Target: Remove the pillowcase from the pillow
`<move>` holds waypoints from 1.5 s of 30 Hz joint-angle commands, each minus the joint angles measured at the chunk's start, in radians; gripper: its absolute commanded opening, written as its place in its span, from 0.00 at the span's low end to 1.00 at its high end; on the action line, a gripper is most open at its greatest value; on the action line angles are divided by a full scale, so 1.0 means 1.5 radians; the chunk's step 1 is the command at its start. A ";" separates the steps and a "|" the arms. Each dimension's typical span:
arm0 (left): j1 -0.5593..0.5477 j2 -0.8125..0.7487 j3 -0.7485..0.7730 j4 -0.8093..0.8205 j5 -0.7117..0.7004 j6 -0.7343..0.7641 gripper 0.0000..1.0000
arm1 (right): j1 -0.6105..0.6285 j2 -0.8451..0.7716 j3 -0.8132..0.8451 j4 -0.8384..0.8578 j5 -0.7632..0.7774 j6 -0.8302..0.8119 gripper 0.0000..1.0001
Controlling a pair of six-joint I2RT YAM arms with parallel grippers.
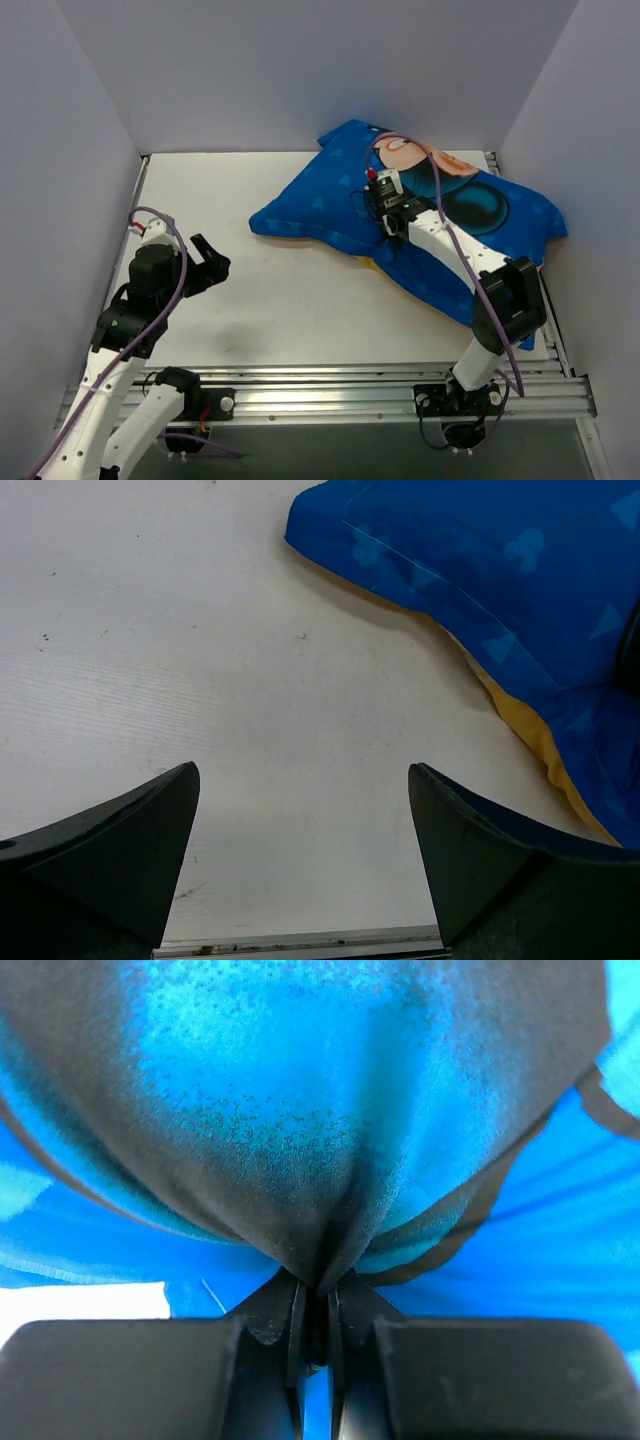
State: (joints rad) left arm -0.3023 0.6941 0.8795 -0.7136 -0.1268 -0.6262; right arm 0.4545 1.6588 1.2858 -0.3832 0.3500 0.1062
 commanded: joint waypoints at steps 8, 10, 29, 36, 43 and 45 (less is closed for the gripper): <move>-0.001 0.015 0.094 -0.030 0.006 0.064 0.94 | 0.275 0.093 0.109 0.051 -0.127 0.253 0.00; 0.000 0.013 0.102 -0.040 0.008 0.065 0.94 | 0.308 0.106 0.152 0.059 -0.132 0.274 0.00; -0.001 0.097 0.149 -0.012 0.086 0.032 0.94 | 0.098 -0.121 0.195 -0.013 -0.288 0.222 0.88; -0.007 0.242 0.129 0.082 0.158 0.010 0.94 | -0.109 -0.160 0.046 0.045 -0.461 0.210 1.00; -0.010 0.308 0.021 0.127 0.143 -0.041 0.94 | -0.147 -0.070 -0.051 0.200 -0.615 0.235 1.00; -0.010 0.307 -0.042 0.151 0.143 -0.073 0.94 | -0.144 -0.045 -0.077 0.233 -0.659 0.239 1.00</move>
State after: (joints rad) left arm -0.3130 1.1610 0.9028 -0.5659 0.0845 -0.6640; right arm 0.2306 1.5536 1.2053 -0.1680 -0.4786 0.4500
